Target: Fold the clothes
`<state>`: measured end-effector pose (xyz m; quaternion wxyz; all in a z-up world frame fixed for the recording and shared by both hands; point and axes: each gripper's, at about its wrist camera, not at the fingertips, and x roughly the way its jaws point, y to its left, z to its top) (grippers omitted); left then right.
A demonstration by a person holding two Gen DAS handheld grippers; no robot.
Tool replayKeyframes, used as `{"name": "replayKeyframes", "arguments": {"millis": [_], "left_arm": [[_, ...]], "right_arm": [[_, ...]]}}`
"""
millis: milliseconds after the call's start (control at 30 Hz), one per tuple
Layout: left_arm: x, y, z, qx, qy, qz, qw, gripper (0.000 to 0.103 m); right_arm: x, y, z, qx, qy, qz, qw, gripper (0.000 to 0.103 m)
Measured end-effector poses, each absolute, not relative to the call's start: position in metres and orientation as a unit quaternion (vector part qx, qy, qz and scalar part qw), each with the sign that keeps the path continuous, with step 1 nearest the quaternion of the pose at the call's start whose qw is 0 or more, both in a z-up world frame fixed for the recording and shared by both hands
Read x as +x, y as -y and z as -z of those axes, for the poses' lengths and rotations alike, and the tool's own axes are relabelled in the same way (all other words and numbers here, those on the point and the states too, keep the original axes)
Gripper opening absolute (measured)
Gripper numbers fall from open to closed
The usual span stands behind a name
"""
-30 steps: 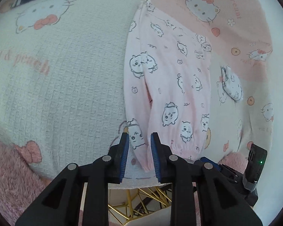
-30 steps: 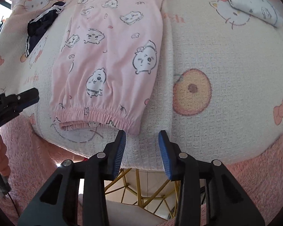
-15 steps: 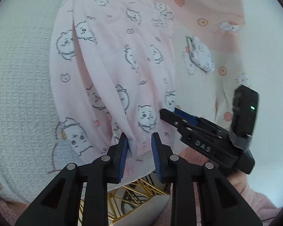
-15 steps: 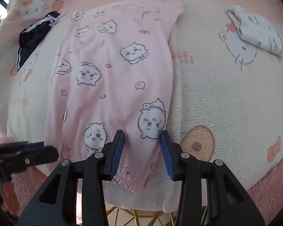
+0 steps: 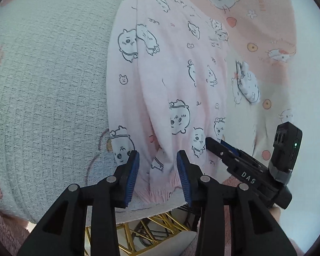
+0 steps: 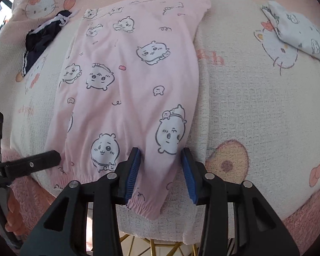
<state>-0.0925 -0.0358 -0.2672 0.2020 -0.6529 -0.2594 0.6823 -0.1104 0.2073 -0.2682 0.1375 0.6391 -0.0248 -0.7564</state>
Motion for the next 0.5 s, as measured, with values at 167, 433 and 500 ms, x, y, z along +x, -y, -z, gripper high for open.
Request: {"name": "replayKeyframes", "arguments": {"millis": [167, 433, 500], "left_arm": [[-0.098, 0.018, 0.258, -0.641, 0.241, -0.696, 0.216, 0.036], [-0.082, 0.047, 0.237, -0.619, 0.248, -0.725, 0.171, 0.002], [-0.080, 0.054, 0.241, -0.626, 0.245, -0.723, 0.160, 0.002]], "right_arm": [[-0.107, -0.219, 0.260, 0.634, 0.041, 0.761, 0.132, 0.040], [-0.095, -0.200, 0.253, 0.627, 0.006, 0.767, 0.139, 0.047], [-0.094, -0.195, 0.251, 0.624, 0.007, 0.768, 0.144, 0.047]]}}
